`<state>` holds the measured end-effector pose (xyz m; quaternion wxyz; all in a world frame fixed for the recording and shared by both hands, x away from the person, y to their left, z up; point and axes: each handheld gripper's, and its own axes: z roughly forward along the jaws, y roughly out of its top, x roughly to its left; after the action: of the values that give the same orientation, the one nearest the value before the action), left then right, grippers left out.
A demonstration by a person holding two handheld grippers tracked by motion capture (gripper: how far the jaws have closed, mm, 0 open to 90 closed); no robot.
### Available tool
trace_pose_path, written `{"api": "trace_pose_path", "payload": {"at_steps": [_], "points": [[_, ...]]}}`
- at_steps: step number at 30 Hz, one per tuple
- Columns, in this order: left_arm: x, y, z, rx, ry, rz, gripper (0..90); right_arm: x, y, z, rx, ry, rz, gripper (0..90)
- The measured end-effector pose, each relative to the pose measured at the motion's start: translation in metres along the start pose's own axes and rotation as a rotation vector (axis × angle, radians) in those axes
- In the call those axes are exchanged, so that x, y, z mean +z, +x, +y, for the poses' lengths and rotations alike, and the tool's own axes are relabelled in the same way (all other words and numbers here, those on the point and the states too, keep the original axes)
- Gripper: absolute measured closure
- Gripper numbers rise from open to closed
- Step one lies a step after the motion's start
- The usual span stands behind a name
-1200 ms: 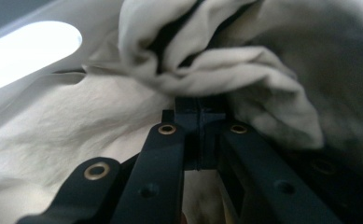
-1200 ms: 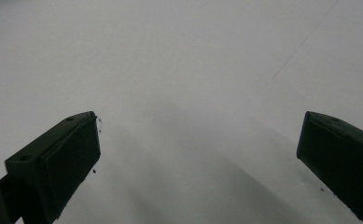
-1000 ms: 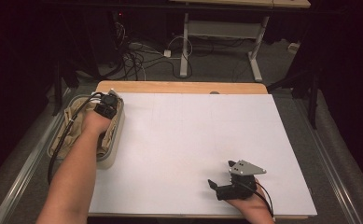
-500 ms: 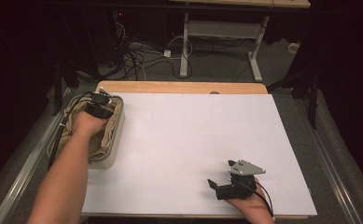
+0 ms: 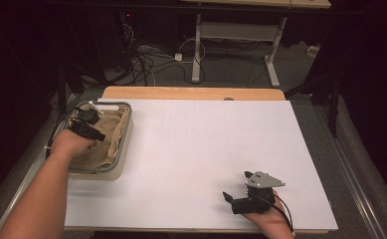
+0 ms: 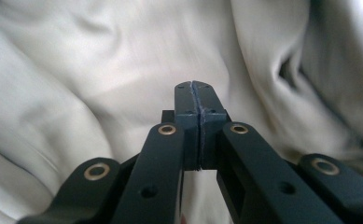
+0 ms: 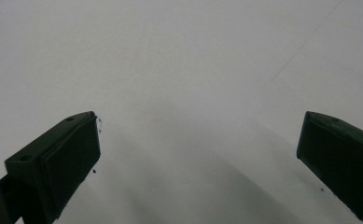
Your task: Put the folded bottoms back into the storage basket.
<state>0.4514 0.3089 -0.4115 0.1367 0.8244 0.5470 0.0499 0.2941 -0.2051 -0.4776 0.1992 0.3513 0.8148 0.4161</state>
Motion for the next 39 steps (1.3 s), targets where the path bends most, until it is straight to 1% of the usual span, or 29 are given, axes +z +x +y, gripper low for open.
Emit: {"api": "trace_pose_path", "payload": {"at_steps": [1, 2, 4, 6, 9, 11, 14, 16, 18, 21, 23, 25, 26, 28, 29, 30, 31, 32, 33, 35, 36, 39], "points": [[0.003, -0.001, -0.001, 0.006, 0.018, -0.013, 87.2, 0.0, 0.0, 0.0, -0.001, 0.0, 0.001, 0.4], [0.006, -0.003, -0.003, 0.015, 0.047, -0.018, 87.2, 0.0, 0.0, 0.0, -0.003, 0.0, 0.002, 0.4], [0.015, -0.006, -0.004, 0.024, 0.1, -0.013, 87.2, 0.0, 0.001, 0.0, -0.005, 0.001, 0.003, 0.4], [0.026, -0.009, -0.004, 0.026, 0.183, -0.002, 87.2, 0.001, 0.001, 0.0, -0.01, 0.002, 0.004, 0.4], [0.026, -0.014, -0.002, 0.037, 0.194, 0.03, 87.2, 0.001, 0.003, 0.0, -0.016, 0.005, 0.007, 0.4], [0.024, -0.014, -0.002, 0.028, 0.194, 0.022, 86.2, 0.001, 0.003, 0.001, -0.017, 0.004, 0.009, 0.4], [0.019, -0.014, -0.003, 0.017, 0.202, -0.005, 79.5, 0.0, 0.002, 0.001, -0.015, -0.001, 0.01, 0.4], [0.016, -0.015, -0.004, 0.015, 0.224, -0.018, 72.9, 0.0, 0.001, 0.001, -0.014, -0.001, 0.008, 0.4], [0.012, -0.016, -0.006, 0.017, 0.243, -0.014, 65.8, -0.001, 0.0, 0.0, -0.01, -0.001, 0.008, 0.4], [0.005, -0.016, -0.007, 0.005, 0.254, -0.016, 53.4, -0.001, 0.001, 0.0, -0.015, -0.005, 0.008, 0.4], [0.0, -0.017, -0.008, 0.007, 0.266, -0.007, 44.9, -0.002, 0.002, 0.001, -0.021, -0.005, 0.01, 0.4], [-0.005, -0.017, -0.009, 0.002, 0.269, -0.008, 39.9, -0.002, 0.003, 0.001, -0.022, -0.005, 0.011, 0.4], [-0.007, -0.018, -0.007, 0.008, 0.289, -0.012, 36.7, -0.002, 0.003, 0.001, -0.023, -0.006, 0.011, 0.4], [-0.013, -0.019, -0.007, 0.019, 0.311, -0.016, 30.8, -0.002, 0.004, 0.001, -0.025, -0.006, 0.012, 0.4], [-0.015, -0.02, -0.007, 0.02, 0.314, -0.009, 27.3, -0.002, 0.003, 0.001, -0.023, -0.006, 0.011, 0.4], [-0.018, -0.02, -0.007, 0.008, 0.315, -0.007, 24.5, -0.002, 0.003, 0.001, -0.022, -0.006, 0.01, 0.4], [-0.02, -0.02, -0.007, 0.005, 0.312, -0.003, 19.8, -0.002, 0.003, 0.001, -0.021, -0.007, 0.008, 0.4], [-0.023, -0.02, -0.007, 0.003, 0.31, 0.006, 18.1, -0.003, 0.003, 0.001, -0.022, -0.009, 0.007, 0.4], [-0.026, -0.02, -0.007, -0.003, 0.31, 0.011, 14.5, -0.003, 0.003, 0.001, -0.019, -0.01, 0.006, 0.4], [-0.032, -0.021, -0.007, -0.011, 0.312, 0.02, 12.5, -0.004, 0.003, 0.001, -0.017, -0.012, 0.005, 0.4], [-0.036, -0.022, -0.007, -0.016, 0.316, 0.027, 8.4, -0.004, 0.003, 0.001, -0.017, -0.011, 0.005, 0.4], [-0.047, -0.023, -0.006, -0.025, 0.317, 0.033, 1.3, -0.004, 0.003, 0.001, -0.015, -0.011, 0.004, 0.4]]}}
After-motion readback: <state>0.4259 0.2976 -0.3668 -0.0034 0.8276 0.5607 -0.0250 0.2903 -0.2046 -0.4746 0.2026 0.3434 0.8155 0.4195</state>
